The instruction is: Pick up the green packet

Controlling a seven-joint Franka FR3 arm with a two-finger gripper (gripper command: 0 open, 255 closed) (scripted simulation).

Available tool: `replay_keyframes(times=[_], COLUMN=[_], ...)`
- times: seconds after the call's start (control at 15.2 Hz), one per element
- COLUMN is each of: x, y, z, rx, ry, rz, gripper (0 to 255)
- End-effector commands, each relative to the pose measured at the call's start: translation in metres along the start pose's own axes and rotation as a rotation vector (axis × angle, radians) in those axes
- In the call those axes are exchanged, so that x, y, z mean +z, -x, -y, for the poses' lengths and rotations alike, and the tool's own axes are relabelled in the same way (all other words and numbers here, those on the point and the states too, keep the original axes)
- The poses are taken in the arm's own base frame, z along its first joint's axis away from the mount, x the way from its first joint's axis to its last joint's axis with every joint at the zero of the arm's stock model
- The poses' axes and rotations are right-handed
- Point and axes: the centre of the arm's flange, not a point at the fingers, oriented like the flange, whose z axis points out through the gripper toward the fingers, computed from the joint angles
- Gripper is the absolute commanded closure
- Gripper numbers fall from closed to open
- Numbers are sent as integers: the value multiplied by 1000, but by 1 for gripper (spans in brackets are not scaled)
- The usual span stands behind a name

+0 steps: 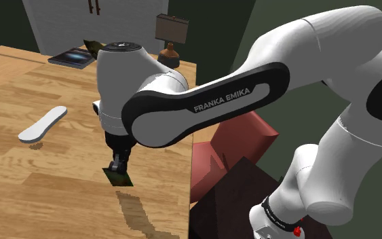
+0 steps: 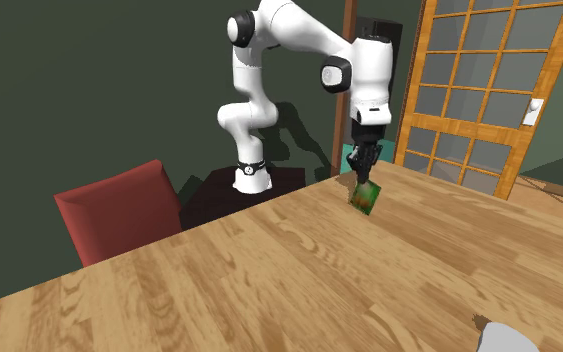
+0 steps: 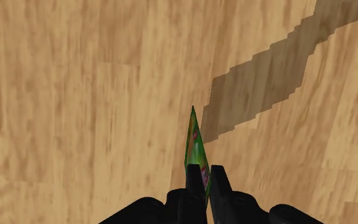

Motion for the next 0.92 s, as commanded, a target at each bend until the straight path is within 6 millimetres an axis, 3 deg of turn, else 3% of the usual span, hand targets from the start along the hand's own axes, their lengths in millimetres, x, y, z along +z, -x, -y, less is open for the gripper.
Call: replay_keyframes(times=[0.0,0.73,0.86], x=[-10,-68,-69], y=[0,-2,-2], z=[1,5,5], rx=[0,0,0], ry=[0,0,0], rz=[0,0,0], gripper=[255,255,255])
